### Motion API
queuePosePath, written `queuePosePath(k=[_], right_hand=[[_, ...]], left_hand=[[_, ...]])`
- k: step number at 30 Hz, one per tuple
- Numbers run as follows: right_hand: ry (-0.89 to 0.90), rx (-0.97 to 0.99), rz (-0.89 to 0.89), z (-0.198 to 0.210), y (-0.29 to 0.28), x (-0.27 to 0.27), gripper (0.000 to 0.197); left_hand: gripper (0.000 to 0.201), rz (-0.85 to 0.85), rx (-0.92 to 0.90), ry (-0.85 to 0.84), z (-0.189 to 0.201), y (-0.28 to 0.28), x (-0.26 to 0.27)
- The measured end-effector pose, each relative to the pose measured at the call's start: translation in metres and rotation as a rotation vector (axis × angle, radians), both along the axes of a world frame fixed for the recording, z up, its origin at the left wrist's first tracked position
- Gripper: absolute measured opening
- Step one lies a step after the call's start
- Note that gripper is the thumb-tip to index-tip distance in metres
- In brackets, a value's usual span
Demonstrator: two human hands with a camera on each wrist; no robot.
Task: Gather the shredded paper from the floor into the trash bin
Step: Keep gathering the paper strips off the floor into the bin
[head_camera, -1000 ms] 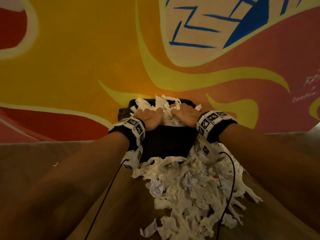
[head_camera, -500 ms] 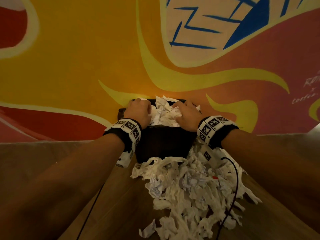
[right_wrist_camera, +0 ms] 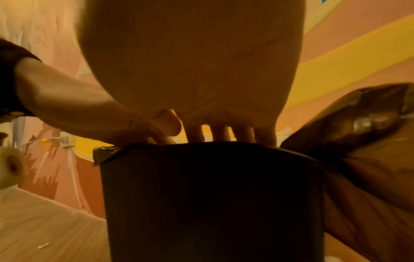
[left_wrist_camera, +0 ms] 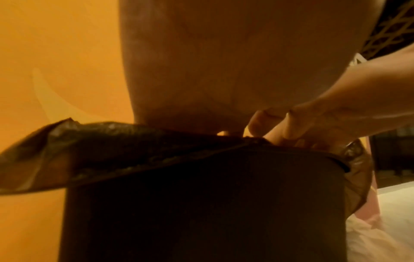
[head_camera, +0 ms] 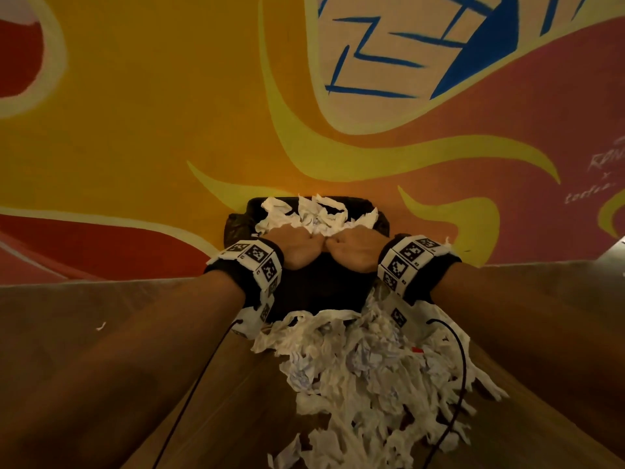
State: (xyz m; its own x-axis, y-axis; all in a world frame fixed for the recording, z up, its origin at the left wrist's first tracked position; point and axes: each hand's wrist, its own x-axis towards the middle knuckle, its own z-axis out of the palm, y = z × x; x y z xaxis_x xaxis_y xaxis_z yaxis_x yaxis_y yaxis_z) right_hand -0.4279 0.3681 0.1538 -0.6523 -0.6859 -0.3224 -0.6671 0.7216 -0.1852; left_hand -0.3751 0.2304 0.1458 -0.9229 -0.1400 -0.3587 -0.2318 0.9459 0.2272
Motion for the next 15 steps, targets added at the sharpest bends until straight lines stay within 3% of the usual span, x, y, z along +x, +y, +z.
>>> queuePosePath(k=[2,6,9,12,15], right_hand=[[-0.033,0.082,0.017,0.0,-0.002,-0.004,0.038],[-0.047,0.143,-0.078,-0.002,-0.001,-0.022,0.045],[-0.153,0.117,-0.121,-0.007,-0.003,-0.031,0.052],[-0.241,-0.002,-0.251,-0.013,-0.006,-0.031,0.038],[-0.227,0.017,-0.202,-0.015,-0.003,-0.03,0.034]], left_hand=[[0.043,0.011,0.0,-0.054,-0.002,0.0,-0.004],[0.068,0.093,0.009,-0.139,-0.003,0.001,-0.01],[0.067,0.101,0.058,-0.187,-0.002,0.007,-0.012],[0.059,0.09,0.134,-0.191,-0.001,0.01,-0.013],[0.058,0.061,0.131,-0.196,-0.001,0.007,-0.012]])
